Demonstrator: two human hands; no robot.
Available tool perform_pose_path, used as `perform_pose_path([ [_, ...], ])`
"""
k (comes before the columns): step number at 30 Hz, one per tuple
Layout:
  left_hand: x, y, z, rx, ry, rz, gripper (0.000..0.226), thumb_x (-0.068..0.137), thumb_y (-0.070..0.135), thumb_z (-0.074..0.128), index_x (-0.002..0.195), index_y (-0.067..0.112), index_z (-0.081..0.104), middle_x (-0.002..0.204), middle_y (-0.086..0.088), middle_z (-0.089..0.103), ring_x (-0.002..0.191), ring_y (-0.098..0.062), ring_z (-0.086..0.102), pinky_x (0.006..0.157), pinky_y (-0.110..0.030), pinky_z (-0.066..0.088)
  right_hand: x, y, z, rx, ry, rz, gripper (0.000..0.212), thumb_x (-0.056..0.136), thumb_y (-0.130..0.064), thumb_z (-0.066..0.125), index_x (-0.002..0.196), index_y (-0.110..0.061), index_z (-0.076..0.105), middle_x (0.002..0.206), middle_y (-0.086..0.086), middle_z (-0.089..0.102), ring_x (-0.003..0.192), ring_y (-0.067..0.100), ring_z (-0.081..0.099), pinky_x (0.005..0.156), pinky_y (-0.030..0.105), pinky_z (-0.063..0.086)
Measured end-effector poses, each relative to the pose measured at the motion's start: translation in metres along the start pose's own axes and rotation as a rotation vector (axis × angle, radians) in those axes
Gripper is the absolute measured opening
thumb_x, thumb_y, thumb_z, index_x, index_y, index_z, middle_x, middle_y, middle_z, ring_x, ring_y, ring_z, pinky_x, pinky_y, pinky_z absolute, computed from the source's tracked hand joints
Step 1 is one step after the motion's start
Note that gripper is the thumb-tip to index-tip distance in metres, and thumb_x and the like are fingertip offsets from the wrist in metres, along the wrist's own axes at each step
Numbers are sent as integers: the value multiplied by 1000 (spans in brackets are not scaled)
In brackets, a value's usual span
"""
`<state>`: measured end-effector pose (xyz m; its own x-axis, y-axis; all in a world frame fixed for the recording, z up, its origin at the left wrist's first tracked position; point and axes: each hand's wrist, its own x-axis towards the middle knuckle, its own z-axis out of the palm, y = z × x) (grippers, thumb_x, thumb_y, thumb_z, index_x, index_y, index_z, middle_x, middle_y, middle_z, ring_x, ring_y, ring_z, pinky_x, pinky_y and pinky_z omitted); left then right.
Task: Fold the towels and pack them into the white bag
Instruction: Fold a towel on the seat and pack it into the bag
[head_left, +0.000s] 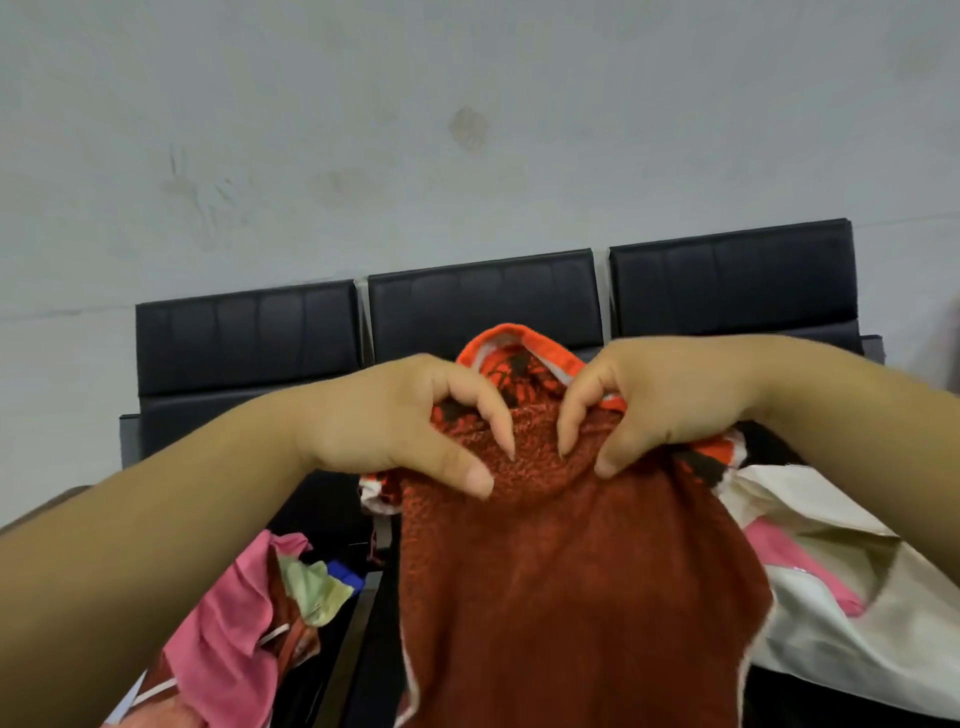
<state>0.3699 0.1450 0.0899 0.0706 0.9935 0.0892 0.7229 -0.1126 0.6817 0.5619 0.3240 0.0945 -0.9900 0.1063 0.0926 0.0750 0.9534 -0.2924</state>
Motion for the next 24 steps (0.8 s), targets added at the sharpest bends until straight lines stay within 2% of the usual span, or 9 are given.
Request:
perform_pose_path([
  [3, 1, 0, 4, 203, -240, -115, 44, 74, 6, 87, 114, 21, 77, 109, 13, 76, 101, -4, 71, 89, -22, 54, -7, 0, -10, 137, 40, -5, 24, 78, -19, 86, 89, -39, 78, 97, -25, 71, 94, -4, 66, 84, 13, 46],
  [5, 6, -3, 4, 443, -214, -112, 47, 77, 15, 88, 118, 33, 75, 111, 27, 71, 103, 4, 67, 94, -17, 50, -9, -1, -7, 220, 23, -55, 21, 81, -17, 84, 91, -34, 78, 97, -20, 72, 94, -1, 68, 82, 12, 47],
  [7, 9, -5, 0, 580, -88, -89, 44, 81, 22, 85, 118, 41, 73, 107, 38, 66, 101, 11, 63, 91, -8, 44, -8, 0, 4, 323, 108, -75, 20, 82, -13, 82, 91, -30, 77, 94, -21, 72, 90, -4, 67, 79, 9, 46],
  [10, 9, -16, -9, 344, 67, -88, 37, 90, 13, 75, 117, 38, 74, 113, 24, 71, 106, 0, 67, 98, -19, 48, -9, 6, 15, 475, 198, -117, 23, 80, -11, 82, 94, -29, 77, 96, -23, 72, 92, -7, 67, 80, 7, 45],
  [12, 9, -21, -9, 106, 161, -80, 36, 92, 3, 69, 109, 33, 78, 113, 9, 75, 104, -11, 71, 95, -30, 54, -13, 5, 16, 538, 79, -129, 28, 72, -16, 84, 97, -27, 78, 101, -19, 74, 95, -3, 69, 84, 11, 49],
  [15, 12, -18, -2, -237, 261, -53, 42, 93, -7, 60, 99, 29, 81, 103, -1, 77, 92, -16, 73, 81, -28, 58, -13, 5, 15, 259, -121, -87, 32, 73, -18, 89, 101, -31, 80, 107, -19, 74, 100, -2, 68, 92, 16, 49],
  [18, 13, -8, 7, -454, 234, -24, 27, 86, 1, 66, 95, 21, 82, 101, -7, 77, 88, -16, 73, 79, -26, 59, -8, 7, 11, 13, -112, -17, 30, 78, -21, 87, 101, -39, 80, 103, -32, 70, 99, -9, 64, 91, 10, 43],
  [20, 10, -4, 8, -372, 164, 20, 24, 77, 2, 79, 91, 22, 82, 96, -3, 77, 87, -13, 73, 77, -23, 58, -8, 9, 4, 14, -63, 7, 28, 80, -22, 86, 100, -41, 80, 102, -33, 70, 97, -9, 65, 89, 9, 44],
  [24, 8, -4, 9, 109, -118, -52, 36, 75, 4, 85, 104, 25, 80, 105, 10, 77, 99, -7, 72, 87, -21, 55, -11, 17, -9, 149, 27, -4, 21, 84, -21, 82, 95, -39, 80, 105, -25, 72, 100, -4, 67, 88, 10, 46],
])
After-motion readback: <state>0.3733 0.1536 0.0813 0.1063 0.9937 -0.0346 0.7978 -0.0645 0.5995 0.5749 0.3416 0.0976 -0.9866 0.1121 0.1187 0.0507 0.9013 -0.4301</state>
